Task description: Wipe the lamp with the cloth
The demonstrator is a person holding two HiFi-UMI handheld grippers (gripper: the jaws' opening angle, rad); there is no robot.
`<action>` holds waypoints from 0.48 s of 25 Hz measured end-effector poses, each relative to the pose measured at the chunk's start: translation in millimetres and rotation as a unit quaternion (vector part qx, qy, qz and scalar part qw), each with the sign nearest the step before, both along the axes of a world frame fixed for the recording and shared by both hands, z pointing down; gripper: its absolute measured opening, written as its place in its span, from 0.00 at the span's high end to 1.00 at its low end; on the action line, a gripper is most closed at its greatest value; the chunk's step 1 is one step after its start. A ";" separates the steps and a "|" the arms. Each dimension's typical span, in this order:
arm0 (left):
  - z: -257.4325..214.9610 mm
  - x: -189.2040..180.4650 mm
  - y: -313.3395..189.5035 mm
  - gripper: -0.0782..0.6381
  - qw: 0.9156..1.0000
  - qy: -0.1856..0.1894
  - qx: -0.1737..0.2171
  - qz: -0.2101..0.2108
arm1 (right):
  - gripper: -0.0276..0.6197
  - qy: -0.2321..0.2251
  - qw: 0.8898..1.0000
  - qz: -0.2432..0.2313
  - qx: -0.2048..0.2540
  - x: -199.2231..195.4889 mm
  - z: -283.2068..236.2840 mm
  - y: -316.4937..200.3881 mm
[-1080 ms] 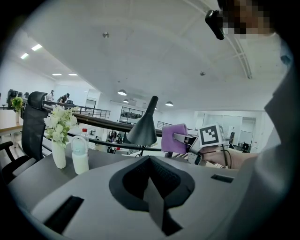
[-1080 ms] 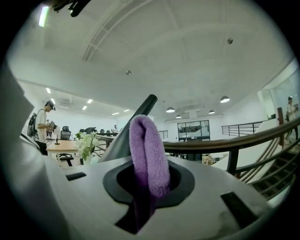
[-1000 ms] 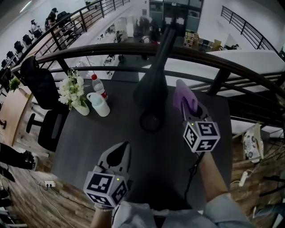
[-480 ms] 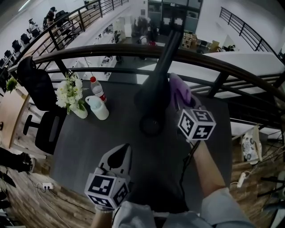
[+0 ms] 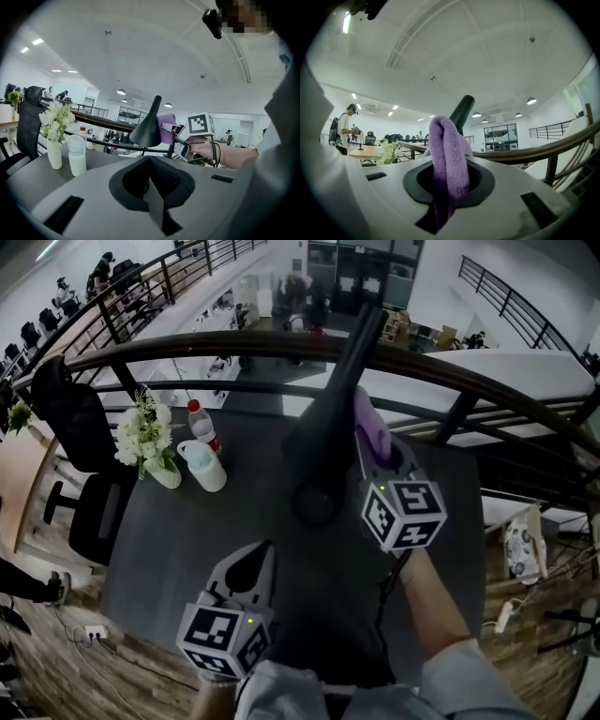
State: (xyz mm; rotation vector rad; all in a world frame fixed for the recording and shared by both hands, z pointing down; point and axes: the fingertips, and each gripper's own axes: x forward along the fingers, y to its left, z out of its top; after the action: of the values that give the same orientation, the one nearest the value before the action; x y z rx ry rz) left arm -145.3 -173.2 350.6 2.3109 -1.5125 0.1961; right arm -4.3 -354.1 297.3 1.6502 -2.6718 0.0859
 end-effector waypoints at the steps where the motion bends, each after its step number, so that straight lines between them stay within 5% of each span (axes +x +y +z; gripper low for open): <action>1: -0.1 -0.1 0.5 0.87 1.000 0.001 0.000 -0.001 | 0.88 0.008 1.000 -0.001 0.007 -2.6 -2.6 2.2; 12: -3.9 -8.6 6.2 0.87 1.000 0.009 0.011 -0.008 | 0.88 0.062 0.997 -0.017 0.042 -30.9 -14.9 17.3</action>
State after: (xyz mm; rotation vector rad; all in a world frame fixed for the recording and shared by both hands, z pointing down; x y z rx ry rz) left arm -153.9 -167.1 346.7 2.3098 -1.5323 0.1546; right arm -35.2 -336.8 282.4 1.5745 -2.6428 -0.1283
